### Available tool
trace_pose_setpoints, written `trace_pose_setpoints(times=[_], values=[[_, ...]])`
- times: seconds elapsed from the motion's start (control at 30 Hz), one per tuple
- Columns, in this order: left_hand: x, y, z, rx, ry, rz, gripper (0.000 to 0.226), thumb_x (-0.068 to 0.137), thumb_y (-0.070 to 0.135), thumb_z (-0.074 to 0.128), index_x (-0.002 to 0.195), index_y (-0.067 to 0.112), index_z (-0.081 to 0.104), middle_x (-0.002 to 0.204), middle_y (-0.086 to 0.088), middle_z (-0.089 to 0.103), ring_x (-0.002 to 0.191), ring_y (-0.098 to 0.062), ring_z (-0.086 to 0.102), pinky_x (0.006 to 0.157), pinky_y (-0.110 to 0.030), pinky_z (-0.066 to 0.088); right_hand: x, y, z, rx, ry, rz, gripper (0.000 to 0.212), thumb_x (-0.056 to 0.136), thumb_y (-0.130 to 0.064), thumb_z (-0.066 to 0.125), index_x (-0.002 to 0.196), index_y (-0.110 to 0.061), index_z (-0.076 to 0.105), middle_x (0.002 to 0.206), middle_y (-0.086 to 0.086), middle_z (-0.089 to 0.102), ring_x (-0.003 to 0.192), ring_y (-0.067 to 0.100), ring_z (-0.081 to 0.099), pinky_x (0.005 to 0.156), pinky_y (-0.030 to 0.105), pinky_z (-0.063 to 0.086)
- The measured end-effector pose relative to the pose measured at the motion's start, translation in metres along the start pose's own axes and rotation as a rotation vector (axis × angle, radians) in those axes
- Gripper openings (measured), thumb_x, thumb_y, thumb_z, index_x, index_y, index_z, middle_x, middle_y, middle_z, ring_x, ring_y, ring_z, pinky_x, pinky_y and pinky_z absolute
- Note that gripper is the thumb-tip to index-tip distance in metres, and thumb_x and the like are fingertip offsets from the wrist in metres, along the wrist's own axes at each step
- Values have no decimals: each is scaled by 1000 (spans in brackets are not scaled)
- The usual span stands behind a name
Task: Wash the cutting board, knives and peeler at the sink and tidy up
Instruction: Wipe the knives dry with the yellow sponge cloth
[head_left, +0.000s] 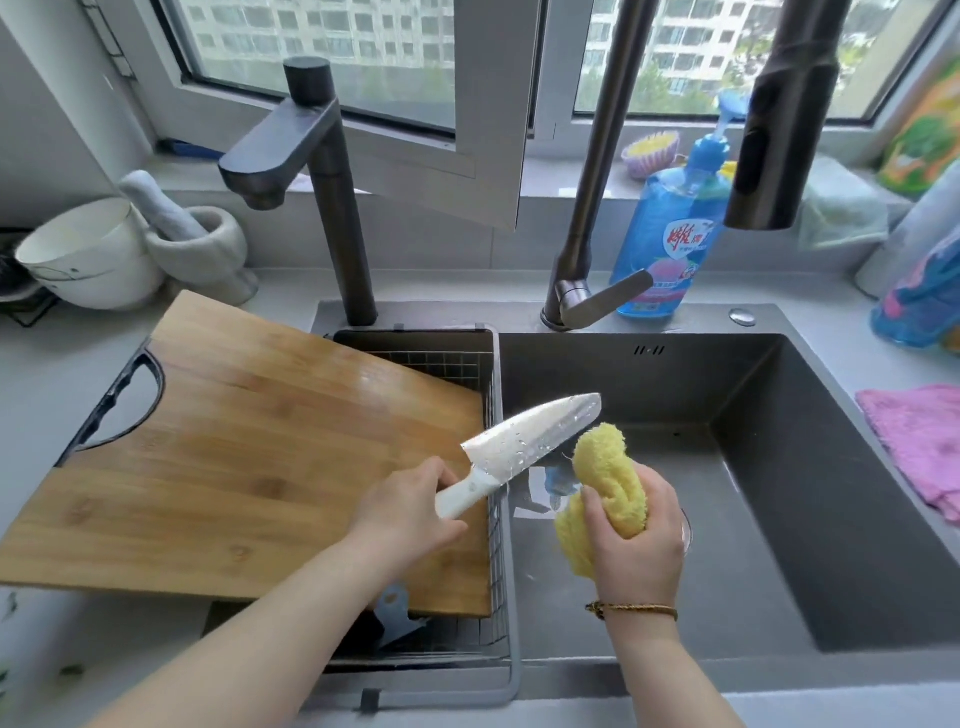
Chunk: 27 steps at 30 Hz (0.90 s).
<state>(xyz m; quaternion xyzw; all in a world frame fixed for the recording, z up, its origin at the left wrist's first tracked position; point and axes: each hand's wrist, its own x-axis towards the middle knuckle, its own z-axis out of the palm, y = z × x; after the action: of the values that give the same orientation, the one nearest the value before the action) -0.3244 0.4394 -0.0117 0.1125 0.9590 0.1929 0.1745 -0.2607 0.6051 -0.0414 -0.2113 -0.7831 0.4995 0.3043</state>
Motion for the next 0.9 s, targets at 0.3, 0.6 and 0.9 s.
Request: trace_pose_setpoints(times=[0.3, 0.6, 0.9], values=[[6, -4, 4, 261, -35, 87, 36, 84, 39, 58, 116, 30, 45, 115, 10, 61, 101, -14, 58, 69, -23, 36, -13, 23, 45, -338, -319, -447, 45, 61, -31, 45, 106, -26, 48, 104, 7, 68, 96, 15, 50, 86, 20, 33], [-12, -29, -5, -197, -96, -20, 38, 76, 31, 71, 109, 34, 52, 96, 15, 54, 85, -4, 53, 68, -15, 42, -8, 29, 43, -460, -315, -476, 39, 56, -31, 51, 88, -18, 68, 96, 1, 71, 75, 23, 68, 69, 27, 53], [-17, -28, -3, -326, 46, -10, 31, 73, 21, 73, 80, 38, 47, 77, 20, 53, 70, 5, 48, 54, -9, 35, -28, 14, 52, -348, -422, -857, 73, 42, -10, 73, 109, -28, 49, 120, -2, 55, 96, 20, 43, 74, 29, 54]])
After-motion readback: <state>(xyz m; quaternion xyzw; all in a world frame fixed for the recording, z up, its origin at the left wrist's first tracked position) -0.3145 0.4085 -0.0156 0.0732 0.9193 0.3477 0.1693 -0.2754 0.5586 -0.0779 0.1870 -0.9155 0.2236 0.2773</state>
